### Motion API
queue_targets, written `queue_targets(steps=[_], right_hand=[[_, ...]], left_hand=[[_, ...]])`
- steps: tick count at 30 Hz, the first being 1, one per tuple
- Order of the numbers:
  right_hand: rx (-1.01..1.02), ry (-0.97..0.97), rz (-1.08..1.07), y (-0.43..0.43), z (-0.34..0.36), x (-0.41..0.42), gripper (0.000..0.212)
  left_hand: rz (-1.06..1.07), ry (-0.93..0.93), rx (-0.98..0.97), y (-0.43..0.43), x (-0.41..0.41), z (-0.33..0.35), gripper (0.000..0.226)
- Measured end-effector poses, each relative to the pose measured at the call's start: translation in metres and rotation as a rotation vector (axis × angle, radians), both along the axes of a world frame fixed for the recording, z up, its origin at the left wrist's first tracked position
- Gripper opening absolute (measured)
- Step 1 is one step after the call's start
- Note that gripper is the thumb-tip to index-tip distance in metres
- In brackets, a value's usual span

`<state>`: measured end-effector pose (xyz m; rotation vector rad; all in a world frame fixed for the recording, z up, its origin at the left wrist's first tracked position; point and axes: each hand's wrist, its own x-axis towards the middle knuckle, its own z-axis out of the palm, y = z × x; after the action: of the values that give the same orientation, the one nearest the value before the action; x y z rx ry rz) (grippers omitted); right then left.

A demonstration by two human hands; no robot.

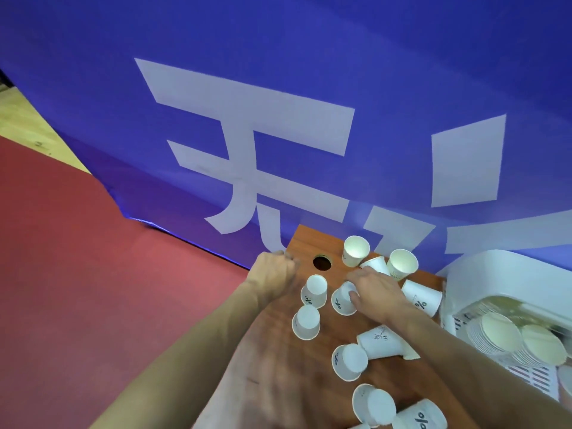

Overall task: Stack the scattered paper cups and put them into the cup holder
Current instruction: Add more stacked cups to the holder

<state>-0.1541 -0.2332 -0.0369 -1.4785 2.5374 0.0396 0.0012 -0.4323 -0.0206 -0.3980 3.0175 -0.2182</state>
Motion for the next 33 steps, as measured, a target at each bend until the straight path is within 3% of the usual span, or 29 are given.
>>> queue_targets(steps=[15, 21, 25, 29, 33], right_hand=[[-0.049, -0.061, -0.177, -0.014, -0.037, -0.045, 0.026], [-0.194, 0.116, -0.357, 0.01, -0.033, -0.078, 0.017], [-0.092, 0.187, -0.438, 0.03, -0.033, -0.105, 0.023], [0.02, 0.118, -0.497, 0.039, -0.039, -0.116, 0.033], [0.137, 0.14, -0.477, 0.04, -0.048, -0.115, 0.027]], left_hand=[[-0.009, 0.004, 0.158, 0.014, -0.071, -0.061, 0.018], [-0.142, 0.106, 0.145, 0.016, -0.128, -0.063, 0.018], [-0.184, 0.117, 0.158, 0.029, -0.166, -0.066, 0.024], [-0.274, 0.097, 0.112, 0.036, -0.181, -0.079, 0.024], [-0.307, 0.076, 0.091, 0.034, -0.183, -0.091, 0.019]])
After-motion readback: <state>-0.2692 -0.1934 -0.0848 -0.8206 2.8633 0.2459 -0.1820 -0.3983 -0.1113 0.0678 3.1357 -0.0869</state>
